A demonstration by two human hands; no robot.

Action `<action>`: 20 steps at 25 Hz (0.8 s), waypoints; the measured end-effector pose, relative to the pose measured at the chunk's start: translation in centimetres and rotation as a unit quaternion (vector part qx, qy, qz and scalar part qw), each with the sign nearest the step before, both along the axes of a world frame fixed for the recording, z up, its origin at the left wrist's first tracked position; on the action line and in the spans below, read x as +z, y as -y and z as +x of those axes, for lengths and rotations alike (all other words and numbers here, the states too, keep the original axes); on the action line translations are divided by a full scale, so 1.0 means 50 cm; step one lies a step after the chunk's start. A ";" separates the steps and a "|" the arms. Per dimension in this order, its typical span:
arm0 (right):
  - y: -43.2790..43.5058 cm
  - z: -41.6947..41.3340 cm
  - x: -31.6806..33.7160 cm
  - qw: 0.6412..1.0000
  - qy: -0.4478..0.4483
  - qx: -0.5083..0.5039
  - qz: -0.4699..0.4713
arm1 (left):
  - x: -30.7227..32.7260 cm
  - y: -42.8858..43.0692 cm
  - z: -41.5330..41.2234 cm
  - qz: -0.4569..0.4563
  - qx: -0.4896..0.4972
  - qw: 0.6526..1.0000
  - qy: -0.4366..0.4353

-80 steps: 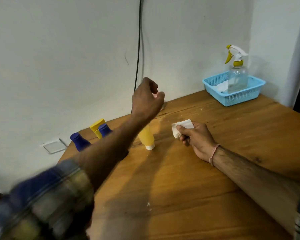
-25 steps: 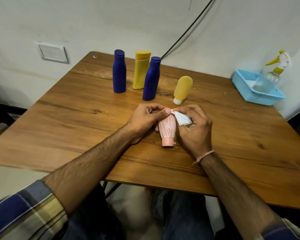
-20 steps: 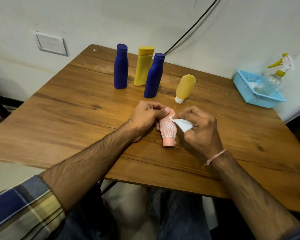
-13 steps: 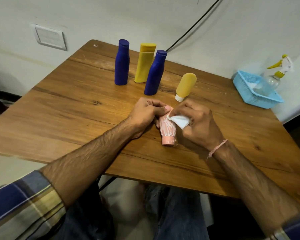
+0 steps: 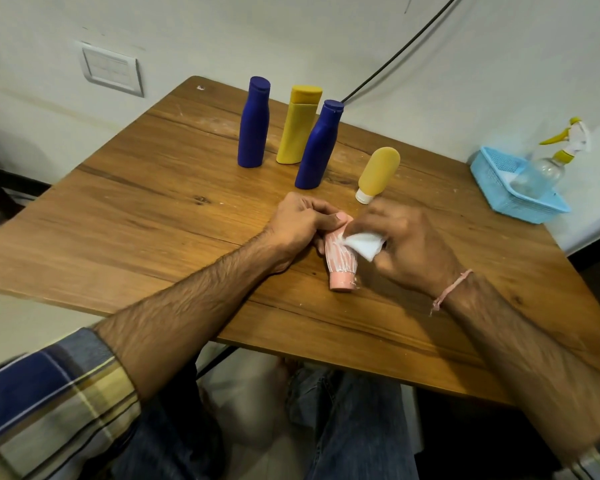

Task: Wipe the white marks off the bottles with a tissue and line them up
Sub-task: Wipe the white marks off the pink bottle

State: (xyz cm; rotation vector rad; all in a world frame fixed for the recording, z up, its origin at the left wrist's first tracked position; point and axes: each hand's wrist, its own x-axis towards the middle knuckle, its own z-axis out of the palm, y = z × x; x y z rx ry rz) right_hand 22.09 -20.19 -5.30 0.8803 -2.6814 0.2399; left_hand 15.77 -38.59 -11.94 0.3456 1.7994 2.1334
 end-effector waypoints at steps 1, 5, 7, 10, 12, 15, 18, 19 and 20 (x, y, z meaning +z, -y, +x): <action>0.000 0.002 -0.001 1.000 0.005 0.014 0.019 | 0.000 0.001 0.000 0.000 -0.001 1.000 0.000; 0.003 0.000 0.014 0.999 -0.003 -0.033 -0.016 | 0.000 0.001 0.003 -0.007 -0.001 1.000 -0.007; 0.013 0.015 0.007 0.999 0.001 0.038 0.039 | -0.001 0.003 0.003 -0.004 -0.006 1.000 -0.011; 0.005 0.003 0.013 1.000 0.000 -0.014 0.015 | -0.002 0.003 0.003 -0.005 -0.005 1.000 -0.015; -0.004 -0.001 0.016 0.999 -0.005 -0.034 0.006 | 0.000 0.002 0.006 -0.008 -0.003 1.000 -0.016; -0.007 0.013 0.003 0.997 -0.002 0.048 0.066 | 0.001 0.004 0.007 -0.010 -0.005 1.000 -0.014; -0.014 0.001 0.014 1.000 0.007 -0.019 0.005 | 0.003 0.004 0.008 -0.015 -0.005 1.000 -0.013; -0.013 0.002 0.012 1.000 0.004 -0.023 -0.003 | 0.003 0.003 0.008 -0.015 -0.004 1.000 -0.014; -0.011 0.006 0.005 1.000 0.000 -0.006 0.013 | 0.002 0.003 0.008 -0.013 -0.004 1.000 -0.015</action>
